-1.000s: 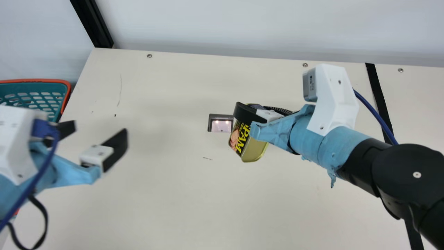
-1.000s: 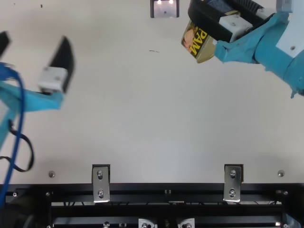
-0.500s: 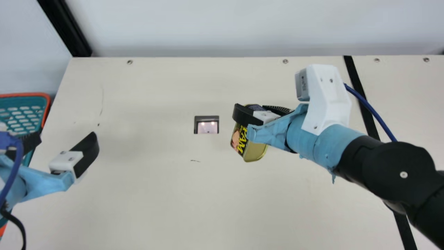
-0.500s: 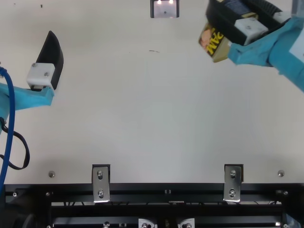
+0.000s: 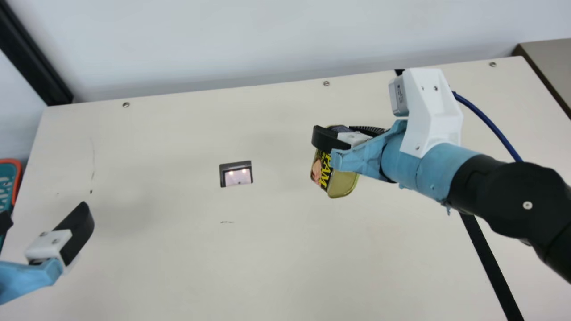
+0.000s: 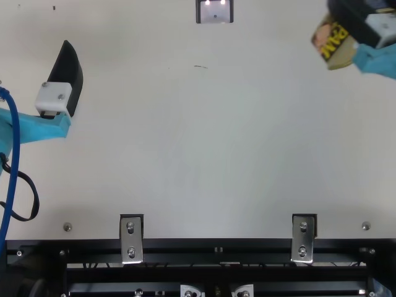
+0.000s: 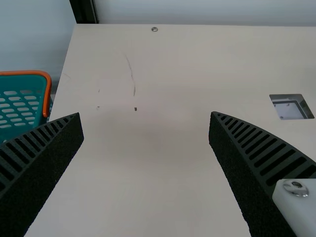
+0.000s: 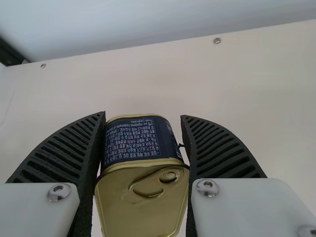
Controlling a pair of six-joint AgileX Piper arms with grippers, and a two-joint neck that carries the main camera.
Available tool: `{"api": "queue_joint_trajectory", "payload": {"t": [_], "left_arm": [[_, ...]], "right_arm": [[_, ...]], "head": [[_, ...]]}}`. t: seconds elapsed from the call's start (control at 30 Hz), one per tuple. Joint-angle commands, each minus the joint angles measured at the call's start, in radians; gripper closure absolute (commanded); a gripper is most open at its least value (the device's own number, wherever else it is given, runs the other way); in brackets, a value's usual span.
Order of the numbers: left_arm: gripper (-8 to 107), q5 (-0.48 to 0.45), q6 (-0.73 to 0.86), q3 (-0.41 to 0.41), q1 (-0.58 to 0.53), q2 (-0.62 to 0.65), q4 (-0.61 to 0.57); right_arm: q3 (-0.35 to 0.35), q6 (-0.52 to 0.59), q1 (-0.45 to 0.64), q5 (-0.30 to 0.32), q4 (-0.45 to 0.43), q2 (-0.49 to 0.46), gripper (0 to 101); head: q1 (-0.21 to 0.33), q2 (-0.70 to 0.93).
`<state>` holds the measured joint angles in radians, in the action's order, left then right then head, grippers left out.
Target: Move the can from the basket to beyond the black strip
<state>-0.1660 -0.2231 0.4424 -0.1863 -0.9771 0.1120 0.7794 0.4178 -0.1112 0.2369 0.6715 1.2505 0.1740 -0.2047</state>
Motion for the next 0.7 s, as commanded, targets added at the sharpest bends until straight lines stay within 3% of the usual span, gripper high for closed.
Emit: {"api": "queue_joint_trajectory", "payload": {"t": [0.0, 0.3, 0.67], "left_arm": [[9, 0.000, 0.000, 0.000, 0.000, 0.000, 0.000], [9, 0.000, 0.000, 0.000, 0.000, 0.000, 0.000], [9, 0.000, 0.000, 0.000, 0.000, 0.000, 0.000]], "right_arm": [[0.003, -0.008, 0.049, 0.010, -0.029, -0.007, 101], [0.026, 0.013, 0.239, 0.073, -0.079, -0.034, 101], [0.100, 0.206, 0.502, 0.141, -0.037, 0.008, 101]], "head": [[0.036, -0.027], [0.046, -0.104], [0.040, -0.120]]}}
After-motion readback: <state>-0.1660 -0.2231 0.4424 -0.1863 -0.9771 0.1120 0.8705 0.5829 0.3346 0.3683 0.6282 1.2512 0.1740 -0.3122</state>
